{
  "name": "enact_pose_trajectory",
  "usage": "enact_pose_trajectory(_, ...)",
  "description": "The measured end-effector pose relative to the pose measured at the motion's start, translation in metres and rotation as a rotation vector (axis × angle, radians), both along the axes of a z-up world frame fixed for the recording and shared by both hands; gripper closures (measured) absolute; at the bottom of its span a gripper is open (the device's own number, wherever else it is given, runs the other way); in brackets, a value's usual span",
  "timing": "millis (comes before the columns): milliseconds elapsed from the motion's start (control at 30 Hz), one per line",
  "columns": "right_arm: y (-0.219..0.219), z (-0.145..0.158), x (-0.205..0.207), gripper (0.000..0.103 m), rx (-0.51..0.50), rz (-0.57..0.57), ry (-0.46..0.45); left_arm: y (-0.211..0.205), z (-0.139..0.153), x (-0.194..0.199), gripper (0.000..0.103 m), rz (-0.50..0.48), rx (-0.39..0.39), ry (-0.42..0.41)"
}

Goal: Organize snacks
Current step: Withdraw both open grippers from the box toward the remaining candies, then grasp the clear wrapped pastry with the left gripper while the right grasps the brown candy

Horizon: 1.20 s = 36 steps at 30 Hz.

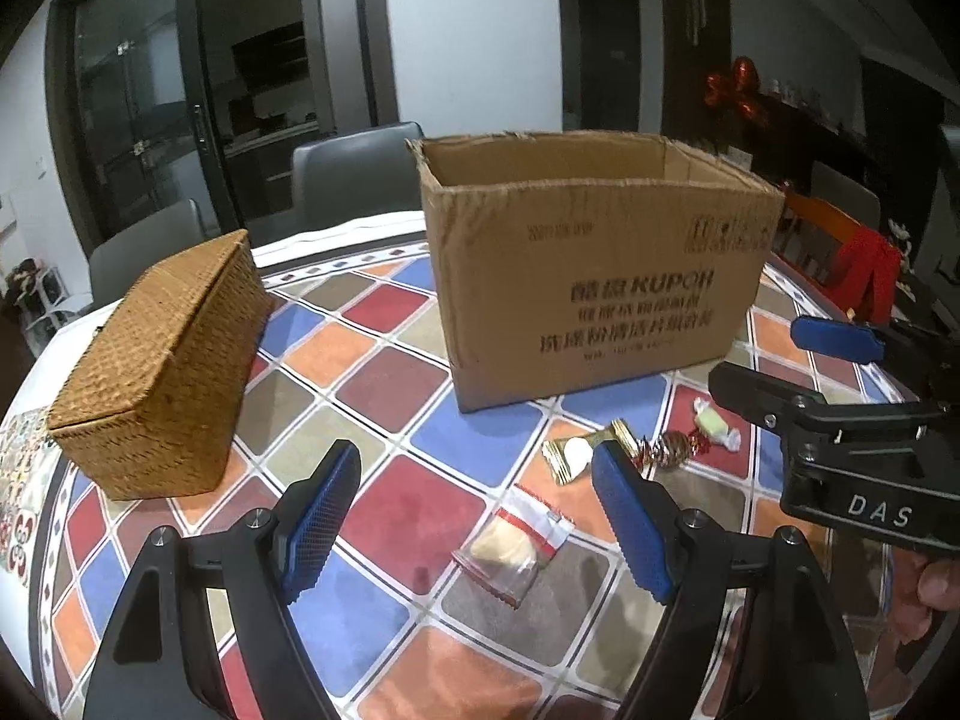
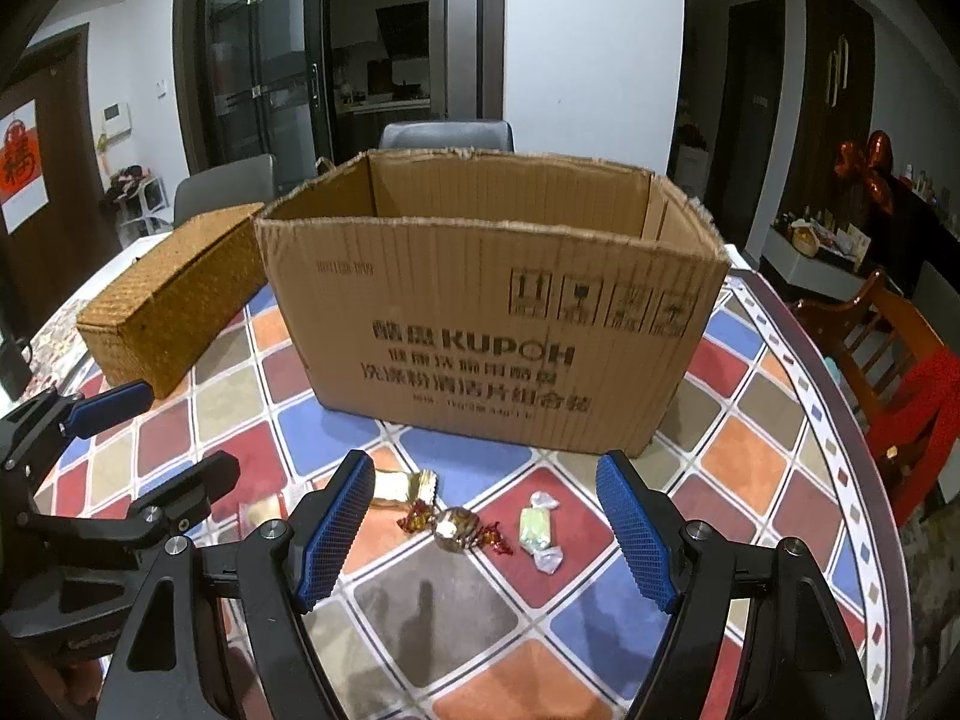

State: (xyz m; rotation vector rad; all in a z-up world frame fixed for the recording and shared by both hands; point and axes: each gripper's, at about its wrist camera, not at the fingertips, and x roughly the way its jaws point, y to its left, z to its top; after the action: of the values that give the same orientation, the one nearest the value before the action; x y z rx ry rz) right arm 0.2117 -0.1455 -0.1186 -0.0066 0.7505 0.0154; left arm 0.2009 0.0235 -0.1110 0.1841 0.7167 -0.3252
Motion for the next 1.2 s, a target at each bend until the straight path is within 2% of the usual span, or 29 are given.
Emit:
enact_pose_trajectory(633,0.011,-0.043,0.013,0.03,-0.011,0.008,0.088,0.003,-0.045,0.013,0.024,-0.13,0.004,0.096)
enact_pose_trajectory(1000,0.016,-0.065,0.024,0.034,-0.011,0.023,0.129,0.001,-0.066,0.021,0.033,-0.159,0.028,0.148)
enact_pose_trajectory(1067,0.015,-0.067,0.027,0.036,-0.008,0.025,0.133,0.0,-0.068,0.022,0.039,-0.17,0.03,0.163)
enact_pose_trajectory(1200,0.015,-0.072,0.033,0.039,-0.002,0.027,0.143,-0.004,-0.071,0.024,0.043,-0.189,0.037,0.181)
